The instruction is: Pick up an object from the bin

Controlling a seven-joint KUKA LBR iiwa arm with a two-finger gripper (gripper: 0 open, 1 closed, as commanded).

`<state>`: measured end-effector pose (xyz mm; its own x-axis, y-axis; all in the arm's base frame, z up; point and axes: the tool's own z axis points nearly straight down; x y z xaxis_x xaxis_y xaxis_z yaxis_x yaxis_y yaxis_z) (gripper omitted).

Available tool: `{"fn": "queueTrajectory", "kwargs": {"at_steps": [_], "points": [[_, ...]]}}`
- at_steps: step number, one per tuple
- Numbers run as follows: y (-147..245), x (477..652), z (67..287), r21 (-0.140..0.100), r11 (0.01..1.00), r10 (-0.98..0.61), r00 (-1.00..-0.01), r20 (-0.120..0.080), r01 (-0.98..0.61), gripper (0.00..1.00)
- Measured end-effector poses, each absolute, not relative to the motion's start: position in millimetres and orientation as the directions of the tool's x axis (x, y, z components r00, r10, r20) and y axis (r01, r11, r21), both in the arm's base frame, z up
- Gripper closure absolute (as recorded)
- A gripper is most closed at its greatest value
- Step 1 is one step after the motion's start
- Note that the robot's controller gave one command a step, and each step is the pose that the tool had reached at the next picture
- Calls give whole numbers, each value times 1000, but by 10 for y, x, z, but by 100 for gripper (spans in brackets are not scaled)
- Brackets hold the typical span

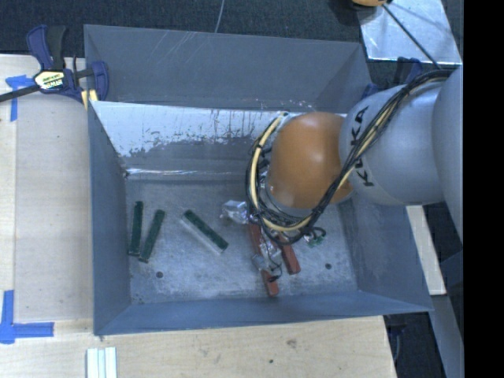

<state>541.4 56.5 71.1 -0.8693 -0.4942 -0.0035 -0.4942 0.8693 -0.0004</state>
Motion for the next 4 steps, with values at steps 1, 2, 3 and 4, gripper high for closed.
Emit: {"fn": "queueTrajectory", "kwargs": {"at_steps": [1,2,3,4], "points": [[566,5412,710,0,870,-494,-870,-3,-494,0],[963,5885,711,-2,876,-483,-876,-3,-483,0],[1069,5924,709,0,892,-453,-892,-6,-453,0],[1206,5490,703,0,886,-463,-886,-4,-463,0]]}}
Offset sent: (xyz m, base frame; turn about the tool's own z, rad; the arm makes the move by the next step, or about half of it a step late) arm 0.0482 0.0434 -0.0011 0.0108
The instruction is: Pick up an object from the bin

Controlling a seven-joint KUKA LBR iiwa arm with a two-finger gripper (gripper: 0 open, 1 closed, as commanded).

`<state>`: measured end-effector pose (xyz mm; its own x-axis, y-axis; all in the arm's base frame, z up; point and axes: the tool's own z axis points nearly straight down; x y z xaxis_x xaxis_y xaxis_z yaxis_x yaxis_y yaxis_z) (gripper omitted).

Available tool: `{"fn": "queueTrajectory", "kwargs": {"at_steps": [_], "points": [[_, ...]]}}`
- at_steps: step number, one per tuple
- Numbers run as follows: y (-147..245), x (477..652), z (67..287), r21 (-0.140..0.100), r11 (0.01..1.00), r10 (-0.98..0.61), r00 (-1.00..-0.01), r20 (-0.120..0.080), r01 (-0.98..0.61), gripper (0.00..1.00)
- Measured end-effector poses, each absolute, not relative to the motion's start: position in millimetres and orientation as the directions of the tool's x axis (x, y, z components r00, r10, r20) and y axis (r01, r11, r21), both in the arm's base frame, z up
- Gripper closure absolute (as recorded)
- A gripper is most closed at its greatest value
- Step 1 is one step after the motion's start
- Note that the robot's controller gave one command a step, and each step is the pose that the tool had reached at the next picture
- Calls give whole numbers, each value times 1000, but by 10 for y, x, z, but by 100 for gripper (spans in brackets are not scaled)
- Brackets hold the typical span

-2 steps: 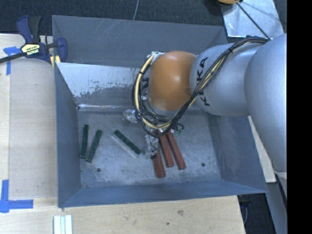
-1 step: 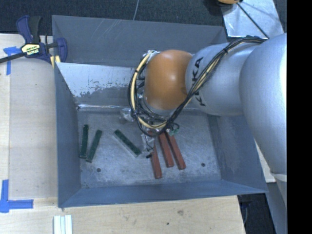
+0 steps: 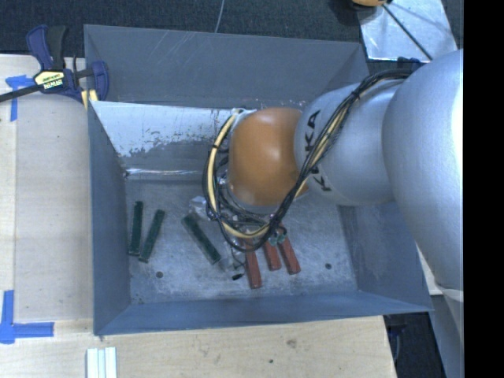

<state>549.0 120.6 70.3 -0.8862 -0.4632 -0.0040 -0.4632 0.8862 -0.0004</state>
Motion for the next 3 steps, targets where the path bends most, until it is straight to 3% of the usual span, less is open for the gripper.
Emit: {"fn": "queueTrajectory", "kwargs": {"at_steps": [1,3], "points": [[1283,5059,708,1,946,-325,-946,-5,-325,100],[1282,5088,736,0,927,-376,-927,-2,-376,100]]}}
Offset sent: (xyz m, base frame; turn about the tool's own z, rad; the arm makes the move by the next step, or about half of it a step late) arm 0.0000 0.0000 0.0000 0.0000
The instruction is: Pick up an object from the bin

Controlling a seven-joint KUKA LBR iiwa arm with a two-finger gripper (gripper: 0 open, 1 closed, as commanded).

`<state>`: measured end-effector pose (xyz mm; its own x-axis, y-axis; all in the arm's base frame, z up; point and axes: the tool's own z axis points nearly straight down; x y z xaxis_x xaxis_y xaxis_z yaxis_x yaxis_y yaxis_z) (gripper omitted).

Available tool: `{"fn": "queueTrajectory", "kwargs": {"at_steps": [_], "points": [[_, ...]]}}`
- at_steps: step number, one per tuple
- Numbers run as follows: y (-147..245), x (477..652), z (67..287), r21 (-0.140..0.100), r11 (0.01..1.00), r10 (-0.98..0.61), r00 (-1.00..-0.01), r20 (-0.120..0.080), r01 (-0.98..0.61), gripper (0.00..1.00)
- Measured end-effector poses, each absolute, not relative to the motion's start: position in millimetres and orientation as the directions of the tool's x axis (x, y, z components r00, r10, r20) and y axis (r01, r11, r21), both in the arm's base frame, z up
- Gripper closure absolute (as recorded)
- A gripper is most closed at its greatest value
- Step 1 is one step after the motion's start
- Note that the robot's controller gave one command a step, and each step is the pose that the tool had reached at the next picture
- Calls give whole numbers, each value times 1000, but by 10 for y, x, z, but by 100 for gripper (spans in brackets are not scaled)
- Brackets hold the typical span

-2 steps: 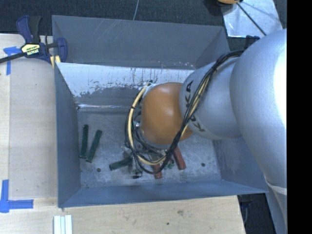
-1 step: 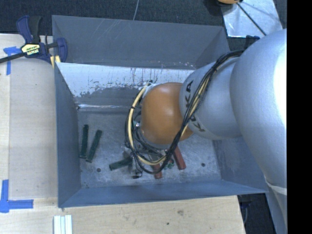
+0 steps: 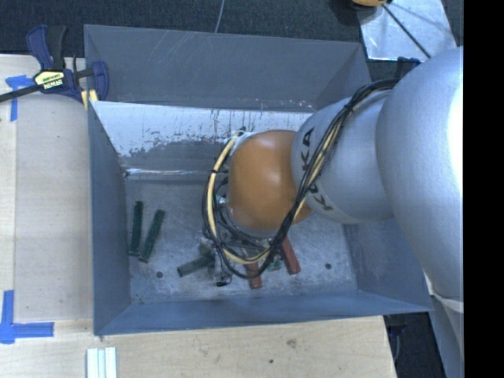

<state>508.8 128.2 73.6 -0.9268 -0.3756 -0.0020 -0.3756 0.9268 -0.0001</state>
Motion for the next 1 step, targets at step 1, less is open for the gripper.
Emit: {"fn": "queueTrajectory", "kwargs": {"at_steps": [1], "points": [[1341,4995,2100,0,886,-463,-886,-3,-463,100]]}}
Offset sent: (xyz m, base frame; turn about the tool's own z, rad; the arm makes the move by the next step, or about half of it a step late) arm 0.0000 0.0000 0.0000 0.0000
